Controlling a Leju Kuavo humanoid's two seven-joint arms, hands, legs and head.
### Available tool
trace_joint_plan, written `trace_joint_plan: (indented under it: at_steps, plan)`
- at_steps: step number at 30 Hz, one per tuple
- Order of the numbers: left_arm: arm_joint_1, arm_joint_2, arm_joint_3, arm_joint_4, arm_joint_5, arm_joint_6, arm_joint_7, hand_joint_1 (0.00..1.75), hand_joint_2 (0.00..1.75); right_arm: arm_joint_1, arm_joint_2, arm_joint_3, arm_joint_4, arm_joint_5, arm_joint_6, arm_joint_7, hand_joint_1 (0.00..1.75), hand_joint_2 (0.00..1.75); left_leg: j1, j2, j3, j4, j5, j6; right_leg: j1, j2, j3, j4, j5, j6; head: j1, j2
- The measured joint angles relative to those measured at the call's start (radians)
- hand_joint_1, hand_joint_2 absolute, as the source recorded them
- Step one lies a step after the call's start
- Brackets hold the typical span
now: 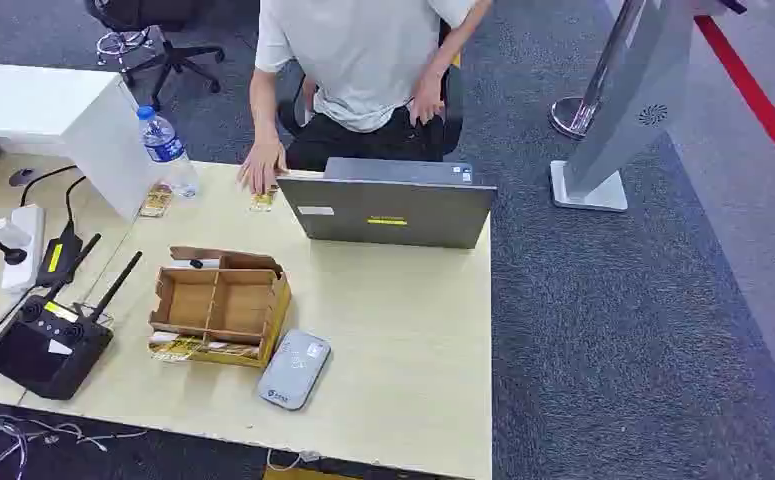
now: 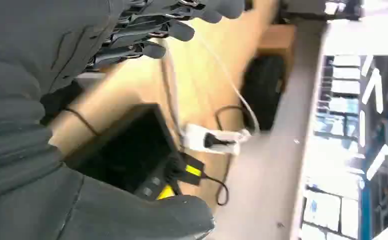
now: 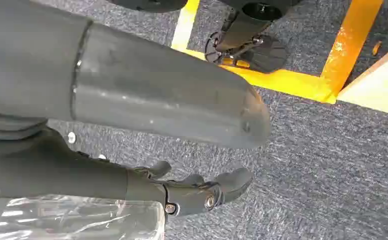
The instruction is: Pass the card to the sensor for recognition and then transmit it.
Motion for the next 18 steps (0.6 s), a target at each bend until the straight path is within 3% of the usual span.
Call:
trace_joint_plan:
  at_steps: [7,18]
  plan:
    - [-0.083,0.041,-0.136,-0.087,-0.162,0.103,0.018,0.00,1.75,-0.010,0.006,0.000,0.004,0.032,0.005,0.013,0.00,0.00,0.000,0.000,0.000,0.000,0.002,0.000,0.000,0.000,-0.001,0.000,0.002,-0.001,0.000,0.000]
    - [-0.250,0.108,-0.352,-0.094,-0.461,0.212,0.112,0.00,1.75,-0.023,0.013,0.000,0.006,0.070,0.011,0.032,0.00,0.00,0.000,0.001,-0.001,0.000,0.003,-0.001,0.000,0.001,-0.002,0.000,0.004,0.000,0.000,0.000]
